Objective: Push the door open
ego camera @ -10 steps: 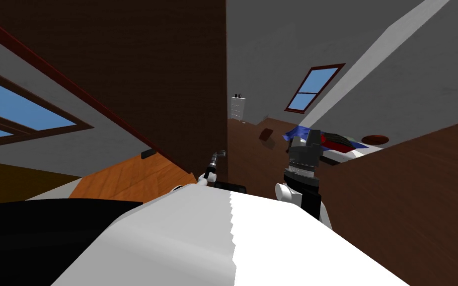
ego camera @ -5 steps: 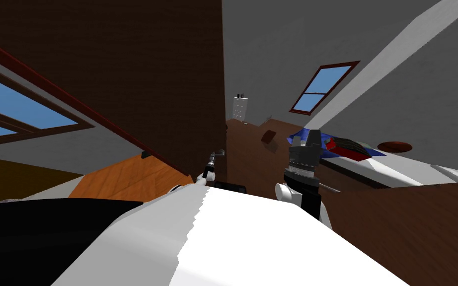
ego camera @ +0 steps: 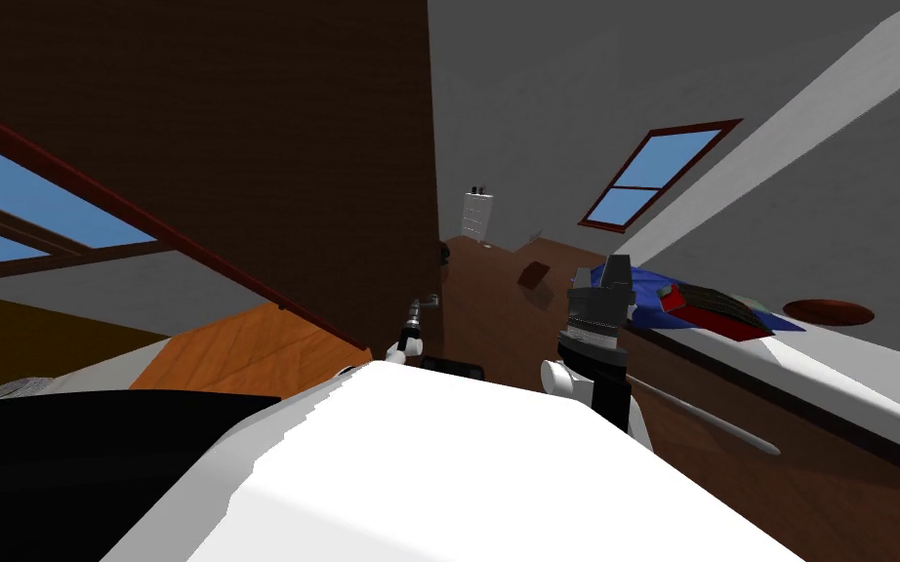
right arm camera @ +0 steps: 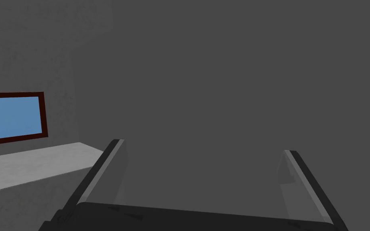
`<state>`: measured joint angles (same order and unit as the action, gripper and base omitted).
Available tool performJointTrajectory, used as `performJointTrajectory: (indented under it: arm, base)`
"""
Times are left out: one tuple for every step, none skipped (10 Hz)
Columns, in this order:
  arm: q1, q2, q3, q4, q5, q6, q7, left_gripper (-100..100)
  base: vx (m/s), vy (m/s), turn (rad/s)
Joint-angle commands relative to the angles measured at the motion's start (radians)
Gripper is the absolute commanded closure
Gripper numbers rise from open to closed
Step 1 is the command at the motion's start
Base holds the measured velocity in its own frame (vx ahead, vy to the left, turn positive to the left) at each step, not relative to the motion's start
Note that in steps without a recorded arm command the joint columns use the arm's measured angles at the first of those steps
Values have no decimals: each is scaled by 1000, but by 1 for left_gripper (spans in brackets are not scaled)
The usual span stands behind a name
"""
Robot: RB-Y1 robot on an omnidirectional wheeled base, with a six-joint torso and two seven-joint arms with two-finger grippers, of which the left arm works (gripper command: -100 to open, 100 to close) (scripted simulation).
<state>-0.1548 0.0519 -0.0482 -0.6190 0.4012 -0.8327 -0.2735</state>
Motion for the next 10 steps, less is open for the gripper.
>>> performJointTrajectory:
  arm:
    - [-2,-7,26,-20,12,-1,-19,100]
    - [-3,-15,35,-19,17,-2,-24,100]
    - [-3,-23,43,-19,21,-4,-29,100]
    - [-3,-31,51,-18,25,-5,-34,100]
    - [-3,-39,57,-18,28,-6,-38,100]
    - [-4,-51,66,-17,33,-8,-43,100]
    - [-4,-61,73,-17,36,-9,-47,100]
    - [-4,-72,78,-16,39,-10,-51,100]
    - [7,-53,86,-16,42,-11,-51,100]
    - [7,-27,106,-18,59,-16,-60,100]
  base:
    - [229,-86,113]
    - [204,-62,112]
    - [160,-69,63]
    - [146,-76,73]
    - [133,-94,78]
    - [138,-104,88]
    - [148,-75,68]
    - [130,-78,27]
    - [48,-21,58]
    - [130,-25,39]
